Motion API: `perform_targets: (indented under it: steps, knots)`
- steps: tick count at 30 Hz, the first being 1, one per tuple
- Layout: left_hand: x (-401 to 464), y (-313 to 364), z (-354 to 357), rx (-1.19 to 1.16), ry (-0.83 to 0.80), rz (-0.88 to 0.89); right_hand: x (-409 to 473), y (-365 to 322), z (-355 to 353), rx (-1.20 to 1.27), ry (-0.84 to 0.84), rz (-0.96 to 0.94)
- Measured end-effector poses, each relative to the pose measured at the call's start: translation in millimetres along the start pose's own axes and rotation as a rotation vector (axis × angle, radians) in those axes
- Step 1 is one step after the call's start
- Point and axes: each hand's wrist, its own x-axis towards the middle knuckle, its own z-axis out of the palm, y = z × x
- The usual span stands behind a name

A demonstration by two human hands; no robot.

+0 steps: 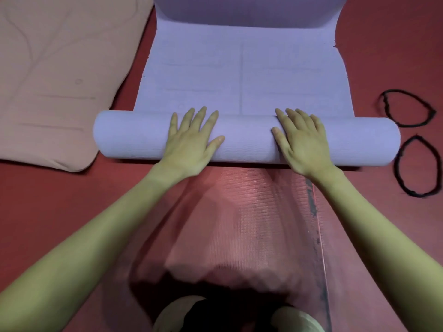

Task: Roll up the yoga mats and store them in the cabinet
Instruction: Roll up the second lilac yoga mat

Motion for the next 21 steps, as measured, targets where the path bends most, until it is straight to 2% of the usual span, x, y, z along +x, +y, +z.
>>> perform_targets:
  steps: [5,12,16,21]
  knots:
    - [4,-8,7,-0.021,0.104,0.017,28,2,3,-0.034,-0.026,0.034]
    - [49,-13,-6,-0.054,0.034,-0.014,2,5,4,0.003,0.003,-0.001]
    - [52,-18,-15,-0.059,-0.012,0.055,14,14,-3,0.051,-0.105,-0.017]
    - [60,-25,-19,0.030,-0.077,0.131,48,19,-10,-0.014,-0.263,-0.015]
